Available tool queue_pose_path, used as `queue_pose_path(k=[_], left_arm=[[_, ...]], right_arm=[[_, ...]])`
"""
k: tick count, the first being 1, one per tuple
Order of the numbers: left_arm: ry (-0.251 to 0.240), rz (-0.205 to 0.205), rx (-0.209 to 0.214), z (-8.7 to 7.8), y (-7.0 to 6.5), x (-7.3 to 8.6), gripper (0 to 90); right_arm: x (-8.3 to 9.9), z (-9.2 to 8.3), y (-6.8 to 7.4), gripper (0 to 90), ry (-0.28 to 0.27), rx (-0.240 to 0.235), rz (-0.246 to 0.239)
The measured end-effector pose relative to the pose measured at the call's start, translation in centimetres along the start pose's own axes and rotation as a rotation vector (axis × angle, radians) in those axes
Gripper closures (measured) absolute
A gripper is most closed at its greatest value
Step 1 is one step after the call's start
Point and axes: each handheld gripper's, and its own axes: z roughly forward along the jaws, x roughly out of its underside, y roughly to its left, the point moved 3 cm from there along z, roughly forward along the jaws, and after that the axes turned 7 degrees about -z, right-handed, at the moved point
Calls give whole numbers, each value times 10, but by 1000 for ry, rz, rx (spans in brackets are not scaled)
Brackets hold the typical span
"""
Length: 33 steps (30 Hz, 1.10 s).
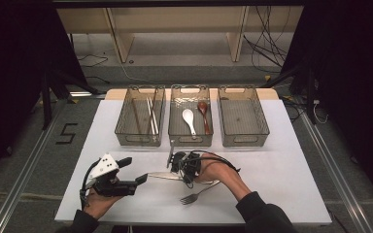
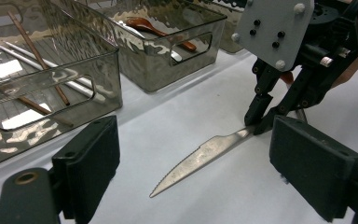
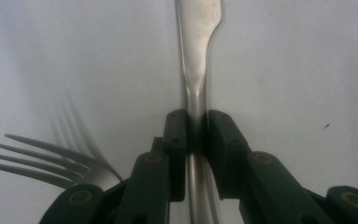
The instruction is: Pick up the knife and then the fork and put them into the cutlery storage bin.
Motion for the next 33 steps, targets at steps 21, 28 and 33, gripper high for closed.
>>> queue_pose_path(k=[21,28,33], left_arm=[[-3,-1,-1,-1,1,0,159],[-2,-1,-2,-1,1,0,159],[-3,-4,-5,-1,2,0,160]], right_arm=[[0,-4,-2,808,-71,36,-8],[2,-4,-5,808,-84,18,17],[3,-7,-8,809,-105,1,34]])
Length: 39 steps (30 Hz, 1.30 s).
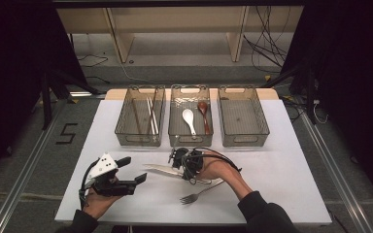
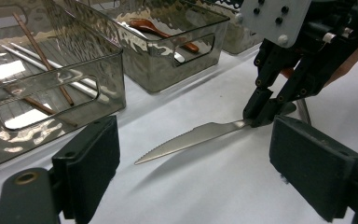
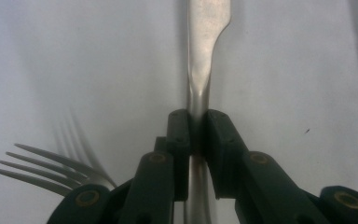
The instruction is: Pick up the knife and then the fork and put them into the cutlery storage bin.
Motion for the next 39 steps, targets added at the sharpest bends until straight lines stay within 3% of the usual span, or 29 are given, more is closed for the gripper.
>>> queue_pose_path(k=[7,14,18,26,39], left_arm=[[-7,2,-5,-1,0,-1,159],[-19,-4,-9,-3,1,-2,159],[-19,-4,-9,-3,2,-2,159],[-20,-7,-9,-2,2,-2,159],[-28,-20,-8,-3,3,-2,159]], right_arm=[[0,-6,1,809,-32,-23,7],[8,-22,-7,808,-129,-7,50],[17,-38,-12,808,-218,-21,131],[40,-66,-30,808,-392,-13,232],[87,-103,-68,808,-536,80,432]])
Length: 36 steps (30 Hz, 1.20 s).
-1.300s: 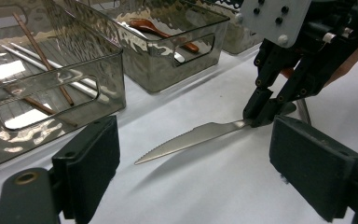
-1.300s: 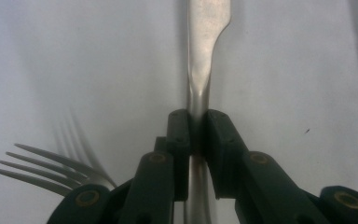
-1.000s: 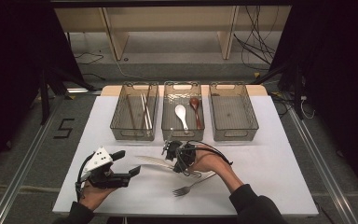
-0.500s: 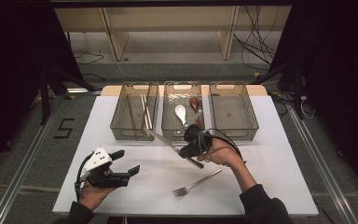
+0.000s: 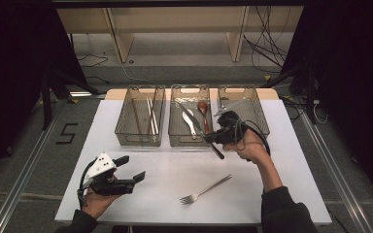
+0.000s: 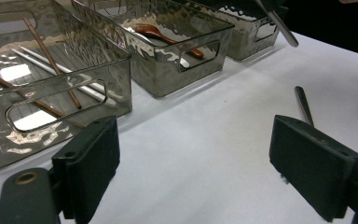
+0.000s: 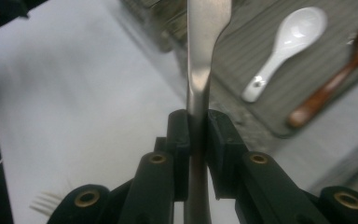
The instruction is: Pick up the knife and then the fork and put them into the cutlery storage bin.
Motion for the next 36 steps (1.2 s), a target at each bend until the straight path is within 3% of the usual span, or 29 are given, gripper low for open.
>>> queue_pose_path(k=[8,14,36], left_arm=[[-6,-4,0,-1,1,0,159],[-7,0,-1,-1,1,-1,159],[-7,0,-2,-1,1,-1,160]], right_arm=[[0,-32,-33,808,-71,97,81],[3,-43,-52,808,-69,152,128],[5,-44,-95,807,-64,275,255]])
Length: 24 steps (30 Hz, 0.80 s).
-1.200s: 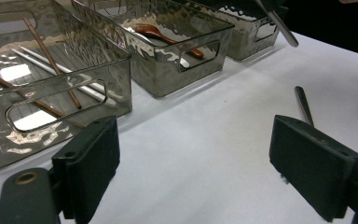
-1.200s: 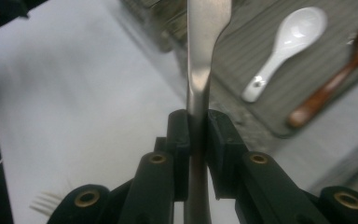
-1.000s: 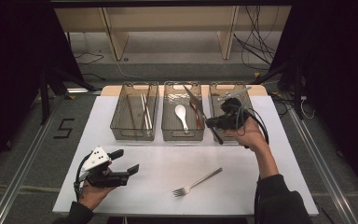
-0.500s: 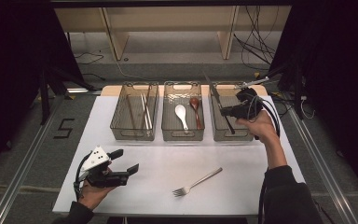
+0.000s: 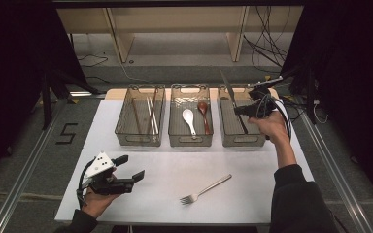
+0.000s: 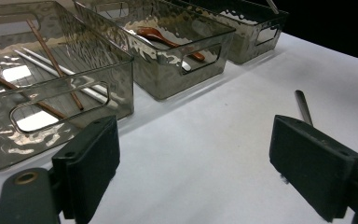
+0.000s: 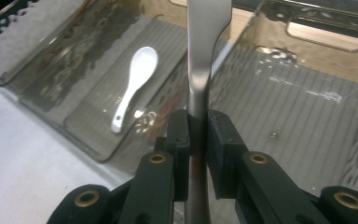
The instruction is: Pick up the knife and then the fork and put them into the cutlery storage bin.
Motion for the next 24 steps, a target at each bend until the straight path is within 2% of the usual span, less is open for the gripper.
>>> queue_pose_path(k=[8,15,24], left_arm=[[3,-2,2,1,0,0,159],[4,-2,3,1,-1,0,159],[6,0,3,1,-1,1,159]], right_arm=[[0,9,-18,807,28,65,30],[9,17,-31,807,62,95,63],[22,35,-34,806,123,119,86]])
